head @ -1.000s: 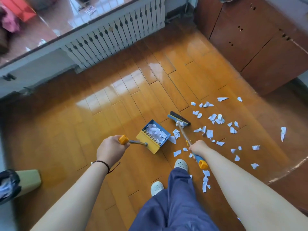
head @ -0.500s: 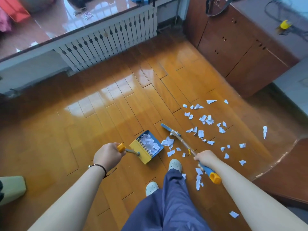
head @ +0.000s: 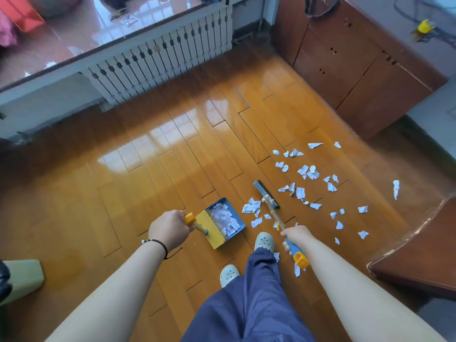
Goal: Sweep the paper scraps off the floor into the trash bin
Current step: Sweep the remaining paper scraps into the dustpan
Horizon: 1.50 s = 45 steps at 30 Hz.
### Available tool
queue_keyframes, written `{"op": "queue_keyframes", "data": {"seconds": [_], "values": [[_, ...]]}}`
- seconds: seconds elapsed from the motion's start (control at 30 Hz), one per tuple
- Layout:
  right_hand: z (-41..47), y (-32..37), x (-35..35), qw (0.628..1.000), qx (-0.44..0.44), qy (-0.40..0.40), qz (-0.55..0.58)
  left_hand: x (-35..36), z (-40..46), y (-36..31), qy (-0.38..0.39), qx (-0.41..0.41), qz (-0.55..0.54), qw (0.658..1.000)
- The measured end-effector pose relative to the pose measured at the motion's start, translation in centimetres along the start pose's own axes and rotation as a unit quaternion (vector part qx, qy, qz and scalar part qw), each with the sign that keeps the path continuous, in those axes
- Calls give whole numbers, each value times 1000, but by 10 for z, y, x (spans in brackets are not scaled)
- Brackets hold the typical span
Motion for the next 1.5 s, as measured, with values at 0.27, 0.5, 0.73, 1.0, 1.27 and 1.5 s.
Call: {"op": "queue_keyframes", "data": {"seconds": [0.27, 0.5, 0.73, 1.0, 1.27, 1.5], "values": [[-17, -10, 71, 998, 14, 57, 4, 12, 6, -20, -3, 9, 14, 1000], [-46, 4, 75, 991, 28, 130, 25, 8, 14, -24, 6, 9, 14, 1000], [-73, 1, 48, 990, 8, 136, -23, 9, 12, -7, 13, 10, 9, 1000], [-76, -17, -7, 997, -22, 78, -9, 17, -3, 25, 11, 16, 1, 1000], [-38, -46, -34, 1000, 10, 7, 25, 23, -18, -5, 14, 60, 25, 998], [-33, -61, 8, 996, 40, 39, 66, 41, -25, -55, 18, 86, 62, 994]]}}
Point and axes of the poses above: each hand's wrist, its own z-axis towards the middle knuckle, its own x-axis out of the palm, y = z × x, the point moved 4 cm from there along z, towards the middle knuckle, and after that the axes turned 6 degrees about -x, right-handed, at the moved point
